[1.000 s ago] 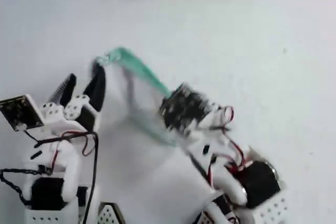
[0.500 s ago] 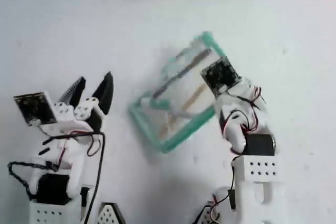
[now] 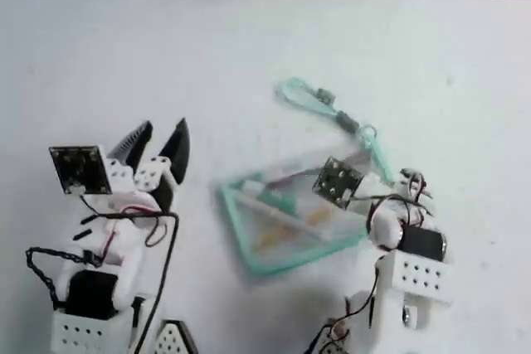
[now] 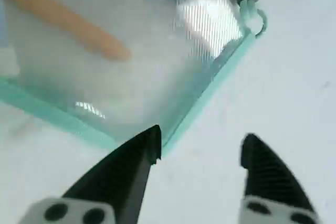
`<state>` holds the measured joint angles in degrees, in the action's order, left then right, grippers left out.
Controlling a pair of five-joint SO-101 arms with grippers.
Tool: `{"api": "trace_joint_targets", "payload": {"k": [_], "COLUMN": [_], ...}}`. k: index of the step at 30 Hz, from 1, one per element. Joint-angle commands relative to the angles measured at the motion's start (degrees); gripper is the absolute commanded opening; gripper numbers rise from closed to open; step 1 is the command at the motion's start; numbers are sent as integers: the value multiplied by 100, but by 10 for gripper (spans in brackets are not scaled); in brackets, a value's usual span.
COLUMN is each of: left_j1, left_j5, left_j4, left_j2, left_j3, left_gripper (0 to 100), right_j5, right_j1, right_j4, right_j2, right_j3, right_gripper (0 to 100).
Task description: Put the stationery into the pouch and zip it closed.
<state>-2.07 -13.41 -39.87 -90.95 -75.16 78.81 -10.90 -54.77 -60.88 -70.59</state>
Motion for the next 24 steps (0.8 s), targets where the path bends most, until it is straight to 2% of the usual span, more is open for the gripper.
{"api": "trace_joint_targets", "payload": {"k": [1,4,6,10,12,14,20,24], "left_j1": [-40,-40,4,189,347,497,892,927], "left_j5": [44,53,53,18,9,0,44,44], "left_j4": [149,176,176,176,185,299,545,545], "left_j2": [-22,-31,-31,-31,-31,-31,-31,-31], "left_j3": [-26,-70,-70,-53,-53,-44,-79,-79], "left_gripper": [189,189,189,184,181,147,25,24], "right_j5": [211,193,185,-9,-484,-800,-809,-835], "right_j1": [119,400,875,1965,2448,2976,4365,5209], "right_j4": [-611,-1736,-2686,-3714,-3846,-3925,-4127,-3802], "right_j2": [-796,-1631,-2079,-2501,-2360,-1991,303,1587], "right_j3": [158,580,897,1310,1310,1275,1415,1415], "right_gripper": [419,361,291,14,48,28,20,20]}}
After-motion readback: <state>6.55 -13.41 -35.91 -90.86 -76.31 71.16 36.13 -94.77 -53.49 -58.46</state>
